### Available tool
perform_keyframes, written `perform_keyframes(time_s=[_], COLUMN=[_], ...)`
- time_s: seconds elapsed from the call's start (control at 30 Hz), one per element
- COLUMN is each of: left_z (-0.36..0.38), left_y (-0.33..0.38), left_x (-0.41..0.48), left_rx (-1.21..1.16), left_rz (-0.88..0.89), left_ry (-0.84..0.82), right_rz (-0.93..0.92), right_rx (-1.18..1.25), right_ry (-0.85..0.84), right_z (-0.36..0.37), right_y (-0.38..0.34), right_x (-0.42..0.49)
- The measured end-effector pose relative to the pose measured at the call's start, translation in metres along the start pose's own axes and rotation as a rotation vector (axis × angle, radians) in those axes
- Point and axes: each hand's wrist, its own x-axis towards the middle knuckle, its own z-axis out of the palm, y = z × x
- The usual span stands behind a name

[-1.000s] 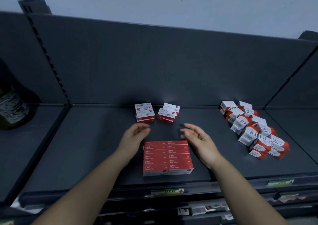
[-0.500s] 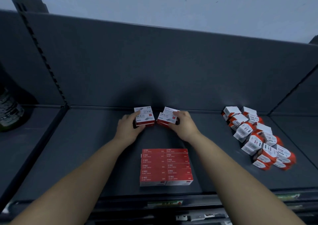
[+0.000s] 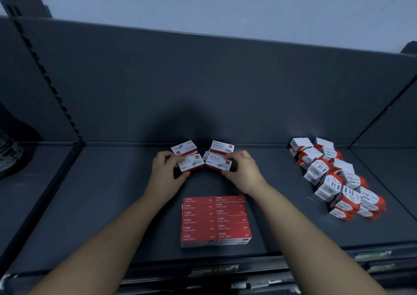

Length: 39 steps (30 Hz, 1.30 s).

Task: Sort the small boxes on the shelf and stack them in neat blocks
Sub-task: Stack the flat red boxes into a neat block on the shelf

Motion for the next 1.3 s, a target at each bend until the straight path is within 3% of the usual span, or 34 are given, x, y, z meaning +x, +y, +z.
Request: perform_keyframes(time_s=[0.13,0.3,0.47,0.6,1.3], left_z=[-0.007,-0.026,-0.048,-0.057,-0.055], left_y=[0.002,0.011,0.031,0.048,0.073], left_x=[-0.002,-0.010,-0.005,-0.007,-0.023], left_rx=[-0.106,-0.512,-0.915,-1.100,-1.158], left_rz=[-0.044,-0.183,-0.311,-0.352,-0.392], left_ry=[-0.097,-0.185,-0.262,-0.327,-0.288], right_rz=[-0.001,0.062,0.044,-0.022,-0.041], right_rx=[0.078,0.583,0.946,1.108,1.163], right_ry=[-0.020,-0.051,-0.049,-0.081,0.019], right_z=[-0.005,-0.018,-0.027,-0.030,-0.034], right_y=[0.001,0.001,-0.004,-0.018,-0.035], right_x=[-0.012,-0.029,-0.036,-0.044,-0.070])
